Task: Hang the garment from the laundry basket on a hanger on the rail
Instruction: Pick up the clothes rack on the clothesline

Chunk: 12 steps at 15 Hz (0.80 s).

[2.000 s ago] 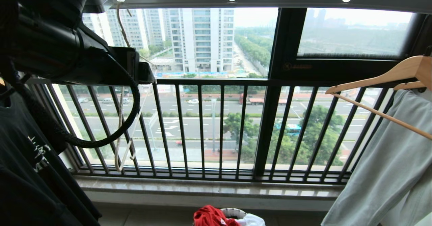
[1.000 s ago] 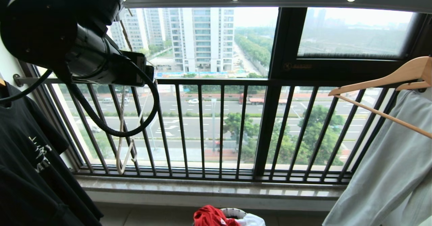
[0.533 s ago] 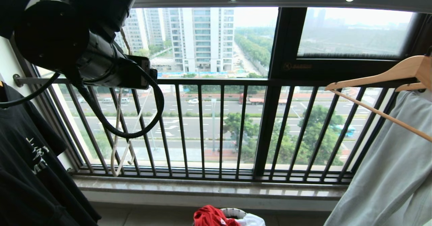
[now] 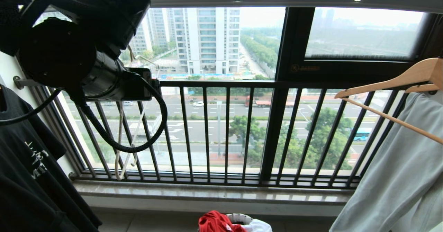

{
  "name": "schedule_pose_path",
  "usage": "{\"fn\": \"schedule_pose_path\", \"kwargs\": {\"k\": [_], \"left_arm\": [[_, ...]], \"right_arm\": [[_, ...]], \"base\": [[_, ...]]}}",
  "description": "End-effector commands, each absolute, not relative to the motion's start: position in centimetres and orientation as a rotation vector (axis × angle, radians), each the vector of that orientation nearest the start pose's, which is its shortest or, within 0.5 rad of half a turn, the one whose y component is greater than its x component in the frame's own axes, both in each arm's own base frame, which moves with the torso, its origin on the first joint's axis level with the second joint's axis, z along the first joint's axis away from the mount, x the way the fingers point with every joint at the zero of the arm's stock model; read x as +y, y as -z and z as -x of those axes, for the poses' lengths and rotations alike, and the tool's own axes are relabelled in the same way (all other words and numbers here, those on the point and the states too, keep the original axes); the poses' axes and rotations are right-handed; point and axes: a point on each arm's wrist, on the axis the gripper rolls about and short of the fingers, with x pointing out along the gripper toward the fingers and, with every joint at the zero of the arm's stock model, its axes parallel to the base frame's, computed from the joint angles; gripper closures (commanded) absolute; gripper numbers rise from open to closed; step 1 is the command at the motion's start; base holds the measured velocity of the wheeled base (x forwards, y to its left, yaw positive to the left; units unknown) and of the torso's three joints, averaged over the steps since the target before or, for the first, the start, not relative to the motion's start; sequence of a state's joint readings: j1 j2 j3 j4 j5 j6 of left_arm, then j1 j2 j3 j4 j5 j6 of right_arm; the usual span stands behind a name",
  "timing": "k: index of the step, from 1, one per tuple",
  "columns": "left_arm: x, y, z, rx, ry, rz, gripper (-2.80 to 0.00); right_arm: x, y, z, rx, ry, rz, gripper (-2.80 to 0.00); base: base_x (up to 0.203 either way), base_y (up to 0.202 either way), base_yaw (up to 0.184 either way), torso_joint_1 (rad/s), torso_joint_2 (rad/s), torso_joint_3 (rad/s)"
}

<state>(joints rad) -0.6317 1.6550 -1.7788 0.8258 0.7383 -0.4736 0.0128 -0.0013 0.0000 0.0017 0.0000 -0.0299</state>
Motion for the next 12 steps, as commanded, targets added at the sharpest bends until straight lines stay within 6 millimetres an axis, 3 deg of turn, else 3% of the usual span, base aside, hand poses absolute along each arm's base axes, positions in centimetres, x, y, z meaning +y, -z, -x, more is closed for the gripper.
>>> {"fn": "schedule_pose_path", "kwargs": {"k": [1, 12], "left_arm": [[-13.84, -33.51, -21.46, 0.498, -0.223, 0.038, -2.8], [-13.79, -33.19, -21.44, 0.504, -0.236, 0.072, -2.8]], "right_arm": [[-0.03, -7.53, 2.28, 0.001, -0.012, 0.031, 0.0], [-0.03, -7.53, 2.28, 0.001, -0.014, 0.031, 0.0]], "base": [[0.0, 0.0, 0.0, 0.0, 0.0, 0.0], [0.0, 0.0, 0.0, 0.0, 0.0, 0.0]]}}
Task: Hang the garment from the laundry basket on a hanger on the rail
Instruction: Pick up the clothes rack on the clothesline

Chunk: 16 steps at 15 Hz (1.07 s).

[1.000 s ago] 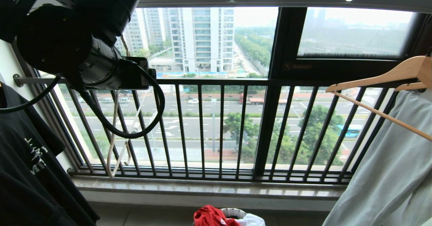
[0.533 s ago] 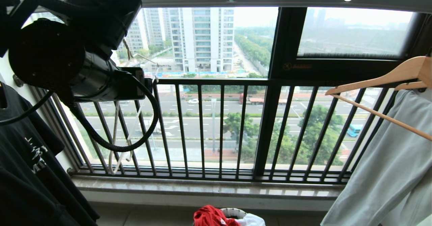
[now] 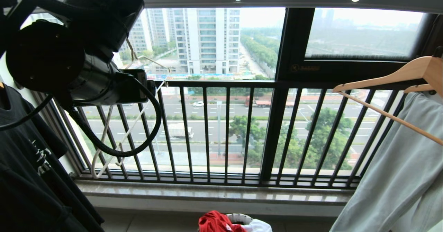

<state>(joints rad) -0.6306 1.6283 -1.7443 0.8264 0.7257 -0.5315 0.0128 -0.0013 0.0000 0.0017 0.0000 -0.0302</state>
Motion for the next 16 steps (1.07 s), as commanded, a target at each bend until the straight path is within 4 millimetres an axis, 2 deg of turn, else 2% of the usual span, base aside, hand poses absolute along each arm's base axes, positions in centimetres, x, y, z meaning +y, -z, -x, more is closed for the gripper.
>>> {"fn": "schedule_pose_path", "kwargs": {"k": [1, 2, 16], "left_arm": [[-13.81, -33.1, -21.47, 0.508, -0.237, 0.069, -2.8], [-13.85, -33.1, -21.45, 0.508, -0.234, 0.069, 0.0], [-13.79, -33.38, -21.17, 0.513, -0.203, 0.083, 0.0]], "right_arm": [[-0.03, -7.53, 2.28, 0.001, -0.012, 0.03, 0.0], [-0.03, -7.53, 2.28, 0.001, -0.013, 0.031, 0.0], [-0.03, -7.53, 2.28, 0.001, -0.014, 0.031, 0.0]], "base": [[0.0, 0.0, 0.0, 0.0, 0.0, 0.0], [0.0, 0.0, 0.0, 0.0, 0.0, 0.0], [0.0, 0.0, 0.0, 0.0, 0.0, 0.0]]}}
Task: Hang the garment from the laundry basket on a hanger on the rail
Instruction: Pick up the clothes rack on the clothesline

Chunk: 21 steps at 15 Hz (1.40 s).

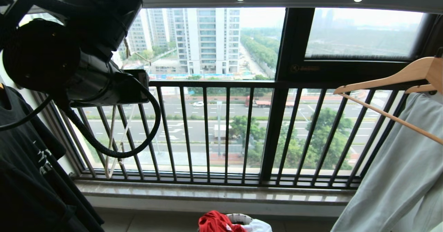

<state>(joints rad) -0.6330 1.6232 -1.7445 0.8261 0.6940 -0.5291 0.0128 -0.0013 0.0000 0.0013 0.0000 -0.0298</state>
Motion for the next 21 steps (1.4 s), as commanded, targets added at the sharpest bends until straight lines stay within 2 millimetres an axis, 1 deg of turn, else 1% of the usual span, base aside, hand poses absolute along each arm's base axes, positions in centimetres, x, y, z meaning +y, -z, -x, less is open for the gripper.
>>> {"fn": "schedule_pose_path", "kwargs": {"k": [1, 7, 12, 15, 18, 21], "left_arm": [[-13.8, -33.5, -21.1, 0.51, -0.202, 0.084, 0.0], [-13.6, -34.1, -20.2, 0.494, -0.182, 0.089, 0.0], [-14.0, -34.5, -19.2, 0.479, -0.144, 0.086, 0.0], [-13.5, -35.0, -18.5, 0.464, -0.138, 0.1, 0.0], [-12.5, -35.9, -17.3, 0.437, -0.125, 0.1, 0.0], [-12.3, -36.4, -17.0, 0.422, -0.105, 0.074, 0.0]], "right_arm": [[0.0, -7.5, 2.3, 0.001, -0.014, 0.031, 0.0], [0.0, -7.5, 2.3, 0.001, -0.012, 0.031, 0.0], [0.0, -7.5, 2.3, 0.001, -0.012, 0.029, 0.0], [0.0, -7.5, 2.3, 0.001, -0.012, 0.031, 0.0], [0.0, -7.5, 2.3, 0.001, -0.012, 0.031, 0.0], [0.0, -7.5, 2.3, 0.001, -0.013, 0.031, 0.0]], "base": [[0.0, 0.0, 0.0, 0.0, 0.0, 0.0], [0.0, 0.0, 0.0, 0.0, 0.0, 0.0], [0.0, 0.0, 0.0, 0.0, 0.0, 0.0], [0.0, 0.0, 0.0, 0.0, 0.0, 0.0], [0.0, 0.0, 0.0, 0.0, 0.0, 0.0], [0.0, 0.0, 0.0, 0.0, 0.0, 0.0]]}}
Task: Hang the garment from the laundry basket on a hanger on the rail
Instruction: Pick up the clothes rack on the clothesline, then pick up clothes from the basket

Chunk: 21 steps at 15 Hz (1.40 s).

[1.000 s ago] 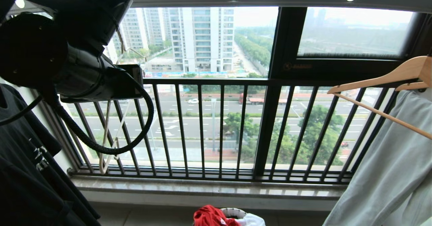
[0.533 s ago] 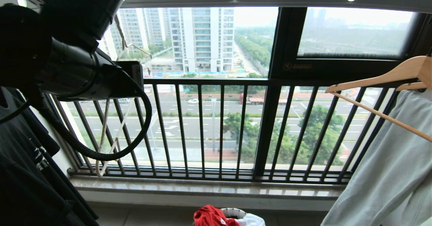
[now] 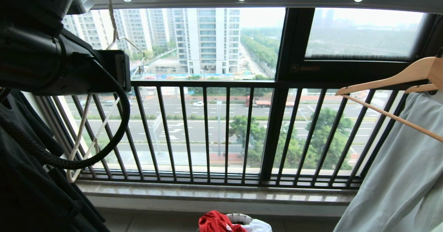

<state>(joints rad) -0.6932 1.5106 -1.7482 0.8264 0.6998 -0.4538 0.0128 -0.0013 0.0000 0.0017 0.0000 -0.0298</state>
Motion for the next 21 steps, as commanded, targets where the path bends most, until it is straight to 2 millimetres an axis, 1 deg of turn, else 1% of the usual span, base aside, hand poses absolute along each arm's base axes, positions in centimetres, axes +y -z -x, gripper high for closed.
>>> {"fn": "schedule_pose_path", "kwargs": {"k": [1, 3, 7, 10, 12, 13, 15, 16, 19, 21], "left_arm": [[-12.3, -36.5, -17.1, 0.419, -0.103, 0.071, 0.0], [-12.5, -37.2, -16.5, 0.392, -0.072, 0.091, 0.0], [-12.2, -38.9, -13.9, 0.337, 0.025, 0.117, 0.0], [-10.8, -39.6, -12.4, 0.311, 0.04, 0.127, 0.0], [-9.2, -39.8, -10.8, 0.295, 0.059, 0.134, 0.0], [-8.4, -39.6, -10.0, 0.305, 0.088, 0.13, 0.0], [-7.2, -38.7, -8.4, 0.395, 0.248, 0.122, 0.0], [-7.0, -37.9, -7.9, 0.451, 0.329, 0.117, 0.0], [-7.3, -34.6, -7.7, 0.615, 0.45, 0.068, 0.0], [-7.8, -32.7, -8.1, 0.714, 0.499, 0.04, 0.0]], "right_arm": [[0.0, -7.5, 2.3, 0.001, -0.014, 0.03, 0.0], [0.0, -7.5, 2.3, 0.001, -0.014, 0.031, 0.0], [0.0, -7.5, 2.3, 0.001, -0.012, 0.03, 0.0], [0.0, -7.5, 2.3, 0.001, -0.013, 0.03, 0.0], [0.0, -7.5, 2.3, 0.001, -0.014, 0.031, 0.0], [0.0, -7.5, 2.3, 0.001, -0.014, 0.031, 0.0], [0.0, -7.5, 2.3, 0.001, -0.014, 0.031, 0.0], [0.0, -7.5, 2.3, 0.001, -0.012, 0.031, 0.0], [0.0, -7.5, 2.3, 0.001, -0.014, 0.029, 0.0], [0.0, -7.5, 2.3, 0.001, -0.012, 0.031, 0.0]], "base": [[0.0, 0.0, 0.0, 0.0, 0.0, 0.0], [0.0, 0.0, 0.0, 0.0, 0.0, 0.0], [0.0, 0.0, 0.0, 0.0, 0.0, 0.0], [0.0, 0.0, 0.0, 0.0, 0.0, 0.0], [0.0, 0.0, 0.0, 0.0, 0.0, 0.0], [0.0, 0.0, 0.0, 0.0, 0.0, 0.0], [0.0, 0.0, 0.0, 0.0, 0.0, 0.0], [0.0, 0.0, 0.0, 0.0, 0.0, 0.0], [0.0, 0.0, 0.0, 0.0, 0.0, 0.0], [0.0, 0.0, 0.0, 0.0, 0.0, 0.0]]}}
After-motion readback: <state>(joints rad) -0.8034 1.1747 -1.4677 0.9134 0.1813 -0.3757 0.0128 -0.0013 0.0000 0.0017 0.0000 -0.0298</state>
